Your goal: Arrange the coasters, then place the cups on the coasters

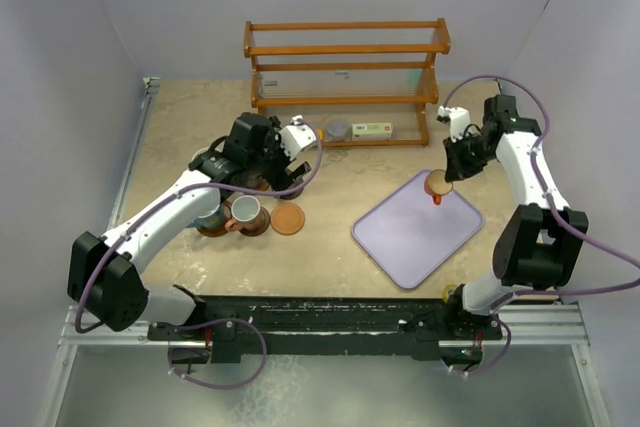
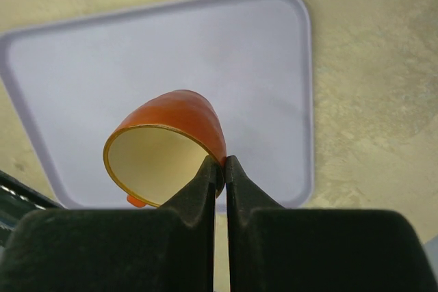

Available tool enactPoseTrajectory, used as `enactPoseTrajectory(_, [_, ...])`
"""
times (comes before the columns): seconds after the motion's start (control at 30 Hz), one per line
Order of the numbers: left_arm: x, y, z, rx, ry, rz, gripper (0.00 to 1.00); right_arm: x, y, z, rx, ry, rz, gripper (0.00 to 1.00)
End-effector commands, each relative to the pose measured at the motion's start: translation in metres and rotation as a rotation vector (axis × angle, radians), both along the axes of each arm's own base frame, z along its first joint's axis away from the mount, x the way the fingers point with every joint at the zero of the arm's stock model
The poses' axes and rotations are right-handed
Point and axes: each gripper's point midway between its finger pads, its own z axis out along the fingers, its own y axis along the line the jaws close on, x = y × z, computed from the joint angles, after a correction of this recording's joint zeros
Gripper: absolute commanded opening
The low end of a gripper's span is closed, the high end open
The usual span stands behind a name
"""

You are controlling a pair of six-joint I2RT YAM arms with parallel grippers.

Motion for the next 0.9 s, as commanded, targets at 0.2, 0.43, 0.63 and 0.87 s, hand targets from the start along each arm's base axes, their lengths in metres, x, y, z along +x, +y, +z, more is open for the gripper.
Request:
enactPoseTrajectory(0.2, [0.036,-0.060,0.059,-0.315,0.017,0.059,0.89,0.046,0.082,0.055,0.184,-0.243,-0.204,0.00])
enactPoseTrajectory(0.43, [0.051,-0.103,0.074,-0.459,0.101,0.101,0.87,0.075,0.112,0.076,0.229,-0.358,-0.311,0.00])
enactPoseTrajectory(0.63, [0.055,-0.139,0.086,-0.557,0.164,0.136,0.86,0.089,0.133,0.094,0.239,-0.452,-0.390,0.00])
enactPoseTrajectory(0.87, [0.065,-0.160,0.080,-0.643,0.289,0.246,0.85,0.091,0.158,0.097,0.251,-0.470,-0.448,0.00])
